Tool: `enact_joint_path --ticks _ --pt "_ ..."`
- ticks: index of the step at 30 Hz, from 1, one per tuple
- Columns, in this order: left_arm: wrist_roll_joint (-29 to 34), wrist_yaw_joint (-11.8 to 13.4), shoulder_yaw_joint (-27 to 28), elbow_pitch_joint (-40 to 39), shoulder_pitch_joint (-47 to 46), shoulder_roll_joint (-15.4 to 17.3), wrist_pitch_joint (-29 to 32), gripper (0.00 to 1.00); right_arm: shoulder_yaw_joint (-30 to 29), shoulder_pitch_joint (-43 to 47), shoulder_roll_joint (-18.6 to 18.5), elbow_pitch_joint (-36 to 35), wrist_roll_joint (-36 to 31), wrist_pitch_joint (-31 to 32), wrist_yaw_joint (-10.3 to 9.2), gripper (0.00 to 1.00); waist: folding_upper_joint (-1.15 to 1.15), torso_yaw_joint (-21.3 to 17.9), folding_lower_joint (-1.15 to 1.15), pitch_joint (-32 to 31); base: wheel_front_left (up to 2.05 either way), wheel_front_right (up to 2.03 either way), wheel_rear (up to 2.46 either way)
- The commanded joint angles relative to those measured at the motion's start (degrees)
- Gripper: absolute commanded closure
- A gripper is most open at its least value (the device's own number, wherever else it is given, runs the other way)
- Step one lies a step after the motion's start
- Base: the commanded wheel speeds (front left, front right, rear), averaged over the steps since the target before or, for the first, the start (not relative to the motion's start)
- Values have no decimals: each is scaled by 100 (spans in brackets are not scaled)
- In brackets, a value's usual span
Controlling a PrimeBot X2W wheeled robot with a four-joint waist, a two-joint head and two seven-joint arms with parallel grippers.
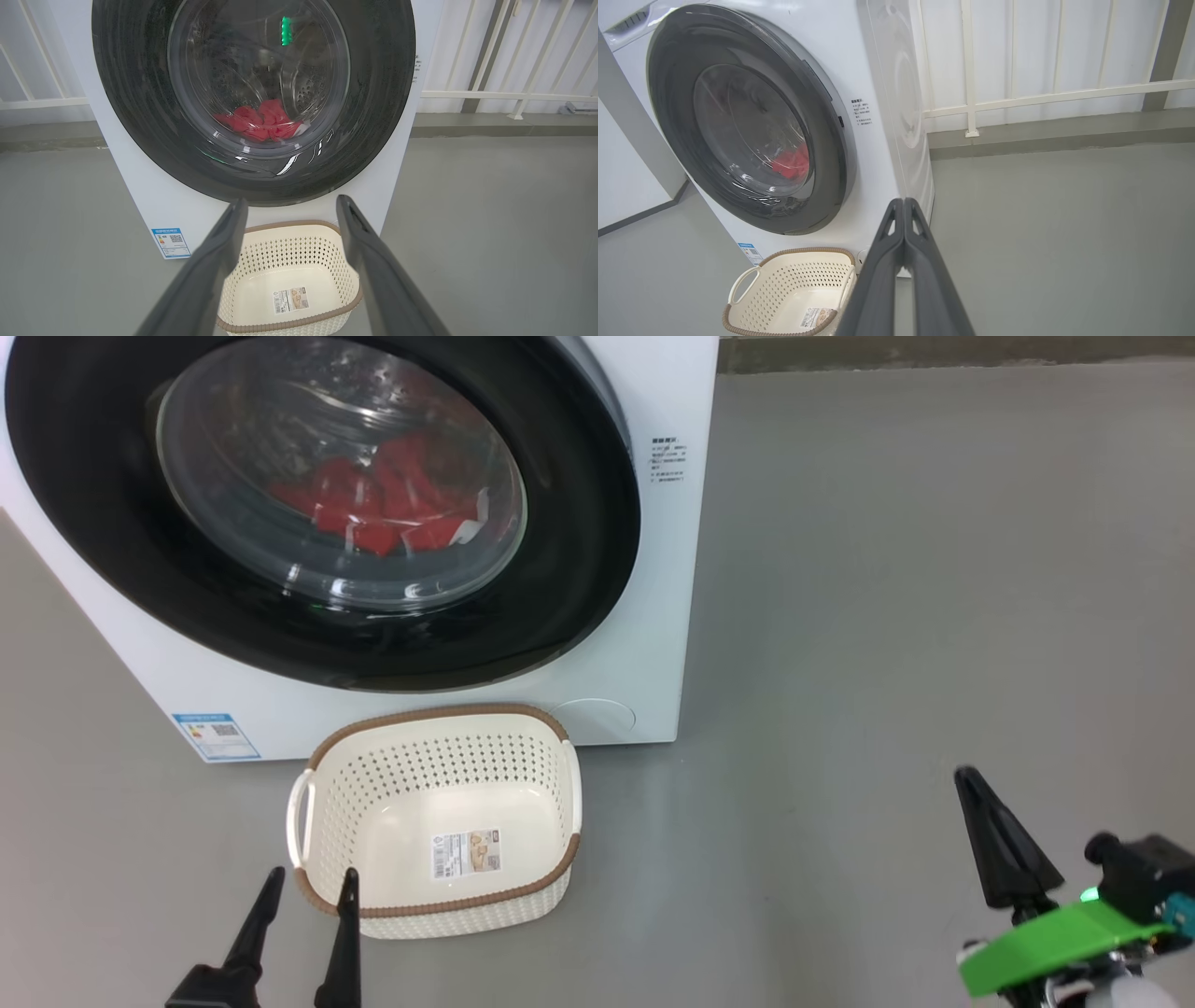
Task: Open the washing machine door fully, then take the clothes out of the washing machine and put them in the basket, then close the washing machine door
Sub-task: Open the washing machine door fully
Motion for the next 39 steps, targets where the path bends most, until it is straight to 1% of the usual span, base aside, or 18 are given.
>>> enact_joint_path --ticks 1,7,8,16,23,28,31,34,37,39 --pt "-63 24 142 -169 -229 67 -54 0 210 -304 -133 -73 146 -69 -6 100 0 30 0 15 0 0 0" --pt "-100 50 72 -194 -250 67 -54 0 523 -888 -215 156 699 -69 -6 100 0 120 0 77 0 0 0" --pt "-100 50 72 -194 -250 67 -54 0 523 -888 -215 156 699 -69 -6 100 0 120 0 77 0 0 0" --pt "-113 51 -19 -253 -424 67 -54 0 867 -1927 -346 502 1550 -69 -6 100 0 291 0 373 0 0 0" --pt "-134 40 -86 -294 -625 67 -54 0 916 -2884 -431 847 1944 -69 -6 100 0 456 0 671 0 0 0" --pt "-141 24 -114 -319 -744 67 -54 0 983 -3497 -451 1119 2102 -69 -6 100 0 560 0 844 0 0 0" --pt "-151 16 -122 -336 -828 67 -54 0 1113 -3875 -485 1260 2222 -69 -6 100 0 619 0 957 0 0 0" --pt "-170 8 -136 -350 -917 67 -54 0 1234 -4250 -487 1443 2667 -68 -6 100 0 675 0 1072 0 0 0" --pt "-197 2 -164 -365 -998 67 -54 0 1365 -4650 -514 1651 3413 109 -6 100 0 732 0 1191 0 0 0" --pt "-221 1 -189 -370 -1059 67 -54 0 1433 -4917 -531 1736 4018 402 -6 100 0 778 0 1276 0 0 0"
